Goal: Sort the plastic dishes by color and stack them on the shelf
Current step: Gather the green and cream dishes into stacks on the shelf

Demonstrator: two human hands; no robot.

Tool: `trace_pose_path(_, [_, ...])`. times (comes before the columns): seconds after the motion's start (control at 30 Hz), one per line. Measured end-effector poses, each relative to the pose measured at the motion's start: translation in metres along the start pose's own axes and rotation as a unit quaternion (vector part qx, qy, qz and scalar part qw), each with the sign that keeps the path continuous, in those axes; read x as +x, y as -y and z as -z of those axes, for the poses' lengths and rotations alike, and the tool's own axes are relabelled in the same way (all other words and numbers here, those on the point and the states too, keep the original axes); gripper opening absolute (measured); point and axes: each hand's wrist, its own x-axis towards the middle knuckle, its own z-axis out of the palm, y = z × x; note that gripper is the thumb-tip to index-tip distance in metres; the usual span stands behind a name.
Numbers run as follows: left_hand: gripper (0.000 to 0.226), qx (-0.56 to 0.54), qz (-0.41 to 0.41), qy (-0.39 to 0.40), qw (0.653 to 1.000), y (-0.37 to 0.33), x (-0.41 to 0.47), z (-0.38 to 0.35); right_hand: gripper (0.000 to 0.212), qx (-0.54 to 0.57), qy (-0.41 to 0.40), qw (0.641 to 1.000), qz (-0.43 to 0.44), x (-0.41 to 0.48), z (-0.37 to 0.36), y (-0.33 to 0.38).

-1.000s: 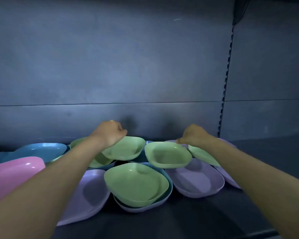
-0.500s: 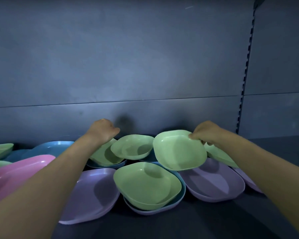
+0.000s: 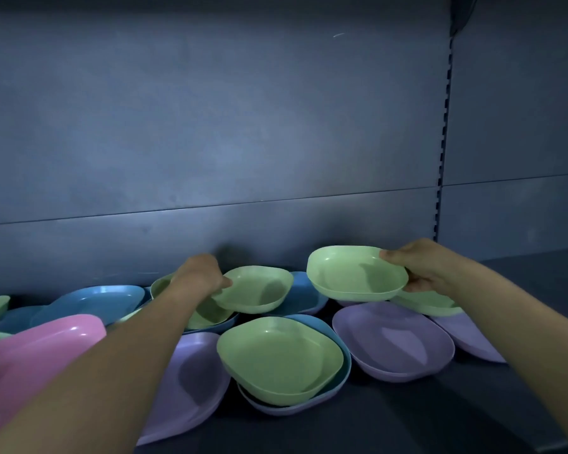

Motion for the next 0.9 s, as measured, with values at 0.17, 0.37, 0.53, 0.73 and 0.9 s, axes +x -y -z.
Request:
trace_pose_path(0.17, [0.036, -0.002, 0.015, 0.023, 1.0, -0.005, 0.004, -0.003, 0.015, 0.067, 0.026, 0.997, -0.028, -0.008, 0.004, -0.003])
trace_pose_path(0.37, [0.044, -0.035, 0.027, 0.009, 0.999, -0.01, -0.002, -0.004, 0.007, 0.114, 0.048, 0.991, -0.044, -0.02, 0.006, -0.005])
trace_pose_path(0.53, [0.043, -0.131, 0.019, 0.007, 0.991, -0.01, -0.018, 0.009, 0.01, 0.138, 0.031, 0.989, -0.039, -0.041, 0.007, -0.005])
trace_pose_path(0.73, [0.035, -0.267, 0.001, -0.027, 0.963, -0.005, -0.045, 0.029, 0.011, 0.154, -0.044, 0.987, -0.022, -0.067, 0.008, -0.006])
trace_pose_path(0.9, [0.036, -0.322, -0.011, -0.07, 0.944, 0.002, -0.067, 0.037, 0.008, 0.119, -0.068, 0.991, -0.007, -0.095, 0.004, -0.008])
